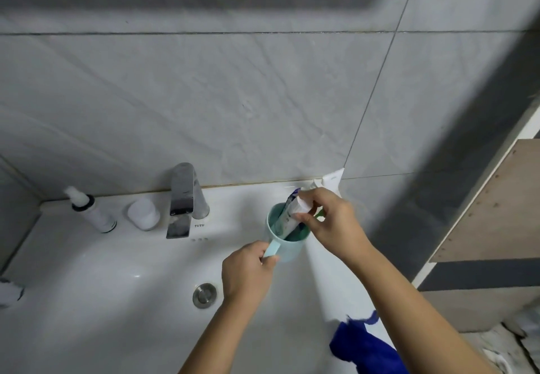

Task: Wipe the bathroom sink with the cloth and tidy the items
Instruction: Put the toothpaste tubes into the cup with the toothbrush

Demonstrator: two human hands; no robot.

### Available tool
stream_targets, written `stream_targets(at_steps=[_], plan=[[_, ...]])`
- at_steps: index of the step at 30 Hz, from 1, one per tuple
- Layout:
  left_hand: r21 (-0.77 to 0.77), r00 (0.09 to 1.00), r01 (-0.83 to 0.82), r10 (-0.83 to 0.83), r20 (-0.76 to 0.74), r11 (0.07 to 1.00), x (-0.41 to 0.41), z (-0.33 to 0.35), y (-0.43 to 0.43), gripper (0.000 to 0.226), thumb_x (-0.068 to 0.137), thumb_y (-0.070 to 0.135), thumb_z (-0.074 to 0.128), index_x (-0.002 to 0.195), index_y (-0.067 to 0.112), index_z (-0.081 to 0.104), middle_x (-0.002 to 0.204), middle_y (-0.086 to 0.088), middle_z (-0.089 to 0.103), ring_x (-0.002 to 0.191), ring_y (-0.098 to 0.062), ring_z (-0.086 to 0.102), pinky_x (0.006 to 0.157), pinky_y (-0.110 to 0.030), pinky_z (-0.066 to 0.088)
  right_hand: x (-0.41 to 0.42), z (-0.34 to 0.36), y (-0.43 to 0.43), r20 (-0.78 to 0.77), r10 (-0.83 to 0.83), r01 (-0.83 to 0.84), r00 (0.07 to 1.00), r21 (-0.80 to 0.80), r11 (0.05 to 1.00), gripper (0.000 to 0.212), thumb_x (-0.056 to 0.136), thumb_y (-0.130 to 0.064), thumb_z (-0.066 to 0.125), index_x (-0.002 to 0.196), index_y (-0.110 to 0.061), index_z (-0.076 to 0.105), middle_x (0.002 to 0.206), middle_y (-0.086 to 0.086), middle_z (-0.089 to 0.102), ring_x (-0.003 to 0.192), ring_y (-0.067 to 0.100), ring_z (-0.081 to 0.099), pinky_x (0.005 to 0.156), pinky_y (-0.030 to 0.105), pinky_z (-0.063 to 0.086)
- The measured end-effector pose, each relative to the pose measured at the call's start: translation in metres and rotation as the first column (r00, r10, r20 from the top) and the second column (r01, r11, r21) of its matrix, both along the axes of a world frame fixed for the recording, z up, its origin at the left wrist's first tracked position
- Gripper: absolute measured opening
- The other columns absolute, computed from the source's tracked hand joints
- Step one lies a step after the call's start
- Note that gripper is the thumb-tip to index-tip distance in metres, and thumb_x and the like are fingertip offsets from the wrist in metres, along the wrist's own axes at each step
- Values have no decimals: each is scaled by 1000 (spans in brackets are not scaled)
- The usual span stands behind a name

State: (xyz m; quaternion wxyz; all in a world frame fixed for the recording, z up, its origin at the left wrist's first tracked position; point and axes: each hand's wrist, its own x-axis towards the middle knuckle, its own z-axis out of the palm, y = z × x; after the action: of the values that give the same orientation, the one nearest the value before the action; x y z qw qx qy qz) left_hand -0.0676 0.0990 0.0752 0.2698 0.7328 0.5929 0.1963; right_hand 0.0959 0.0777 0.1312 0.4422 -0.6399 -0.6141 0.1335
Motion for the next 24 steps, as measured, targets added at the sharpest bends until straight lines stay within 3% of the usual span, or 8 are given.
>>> stream_targets(at_steps=[5, 9, 12, 16, 24], plan=[[13, 998, -55, 55, -6, 998, 3, -8, 9, 14, 83, 32, 60, 85, 19, 65, 78, 4, 67, 77, -18, 57, 61, -26, 32, 8, -10, 7, 184, 2, -11, 983, 46, 999, 28, 76, -4, 70, 103, -6, 64, 103, 0, 50, 83, 6, 51, 75, 17, 42], [13, 996, -90, 90, -5, 996, 4, -13, 25, 13, 84, 31, 61, 82, 19, 66, 75, 3, 67, 75, -20, 57, 61, -28, 33, 19, -17, 5, 153, -46, 36, 987, 64, 997, 31, 79, -15, 62, 109, -8, 63, 102, 3, 56, 91, 7, 52, 79, 8, 39], [18, 993, -115, 114, 19, 993, 11, -17, 41, 11, 84, 30, 61, 82, 20, 66, 74, 3, 67, 75, -21, 57, 59, -27, 32, 33, -25, 1, 119, -172, 165, 978, 62, 984, 31, 80, -13, 64, 110, -9, 63, 107, 3, 59, 98, 9, 52, 82, 5, 34], [4, 985, -154, 153, 78, 988, 27, -22, 64, 11, 85, 28, 61, 85, 19, 68, 77, 1, 69, 78, -24, 60, 63, -28, 38, 56, -43, 0, 223, -297, 306, 928, -2, 952, 32, 78, -9, 69, 110, -8, 64, 113, 8, 61, 105, 25, 57, 83, 24, 40], [-80, 975, -170, 179, 132, 982, 72, -37, 96, 10, 85, 25, 62, 88, 17, 68, 77, 3, 66, 73, -19, 55, 59, -25, 31, 77, -68, -3, 295, -375, 414, 879, -80, 907, 34, 75, -9, 72, 108, -7, 65, 112, 12, 63, 102, 32, 58, 82, 34, 43]])
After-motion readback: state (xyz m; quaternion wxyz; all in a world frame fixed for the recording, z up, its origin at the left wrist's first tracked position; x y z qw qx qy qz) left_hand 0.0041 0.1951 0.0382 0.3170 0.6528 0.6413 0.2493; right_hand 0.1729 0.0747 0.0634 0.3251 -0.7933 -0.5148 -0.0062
